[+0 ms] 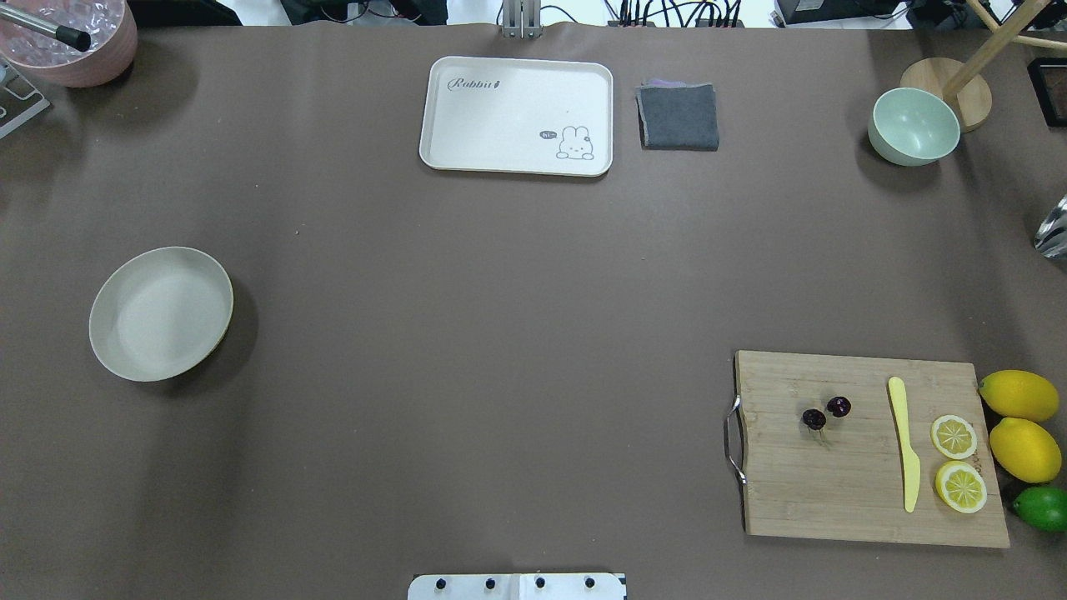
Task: Place red cherry on plate
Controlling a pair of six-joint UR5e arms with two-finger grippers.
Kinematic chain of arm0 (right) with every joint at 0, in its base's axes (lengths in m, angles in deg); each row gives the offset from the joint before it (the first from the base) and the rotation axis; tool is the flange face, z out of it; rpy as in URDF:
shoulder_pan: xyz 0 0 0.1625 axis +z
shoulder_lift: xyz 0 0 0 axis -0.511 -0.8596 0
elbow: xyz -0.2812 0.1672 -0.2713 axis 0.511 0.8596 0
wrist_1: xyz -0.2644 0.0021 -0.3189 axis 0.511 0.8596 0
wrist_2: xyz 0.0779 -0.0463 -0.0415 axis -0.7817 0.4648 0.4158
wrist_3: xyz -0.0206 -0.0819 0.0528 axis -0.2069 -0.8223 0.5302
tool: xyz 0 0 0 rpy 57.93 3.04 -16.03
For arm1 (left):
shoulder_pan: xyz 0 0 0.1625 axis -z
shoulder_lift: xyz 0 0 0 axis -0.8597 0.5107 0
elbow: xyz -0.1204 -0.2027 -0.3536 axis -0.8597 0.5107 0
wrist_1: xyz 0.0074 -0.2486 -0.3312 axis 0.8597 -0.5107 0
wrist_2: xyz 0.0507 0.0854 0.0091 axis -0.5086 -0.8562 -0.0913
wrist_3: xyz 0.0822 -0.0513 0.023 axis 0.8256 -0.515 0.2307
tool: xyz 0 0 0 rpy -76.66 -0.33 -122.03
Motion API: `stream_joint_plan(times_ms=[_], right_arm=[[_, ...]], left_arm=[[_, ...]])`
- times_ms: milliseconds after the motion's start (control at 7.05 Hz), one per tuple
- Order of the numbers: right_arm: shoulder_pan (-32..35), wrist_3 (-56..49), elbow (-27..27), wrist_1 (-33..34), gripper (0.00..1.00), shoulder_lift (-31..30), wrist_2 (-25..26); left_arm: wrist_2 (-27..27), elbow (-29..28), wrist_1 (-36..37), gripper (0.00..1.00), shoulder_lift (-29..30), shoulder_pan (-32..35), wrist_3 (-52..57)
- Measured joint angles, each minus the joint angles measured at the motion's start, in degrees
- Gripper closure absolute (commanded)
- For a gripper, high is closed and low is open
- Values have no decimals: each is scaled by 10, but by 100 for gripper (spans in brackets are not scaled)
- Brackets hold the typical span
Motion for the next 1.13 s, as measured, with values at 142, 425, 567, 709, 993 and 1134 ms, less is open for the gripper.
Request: stream_joint_plan(times_ms=[142,425,567,709,993,1134], right_arm=[[-4,1,1,2,0,1,5],[-14,12,3,8,0,5,8],[-16,32,2,8,0,7,6],[-16,42,0,7,0,10,5],[-16,49,-1,6,0,16,3],[-17,50,-1,6,0,17,0]], left_arm=[[-1,5,0,2,2,2,-1],[2,8,6,2,14,4,-5],[4,9,26,2,36,4,-6],[5,13,72,2,76,5,-6],[20,19,162,2,159,3,-7],[49,17,178,2,176,-6,-12]])
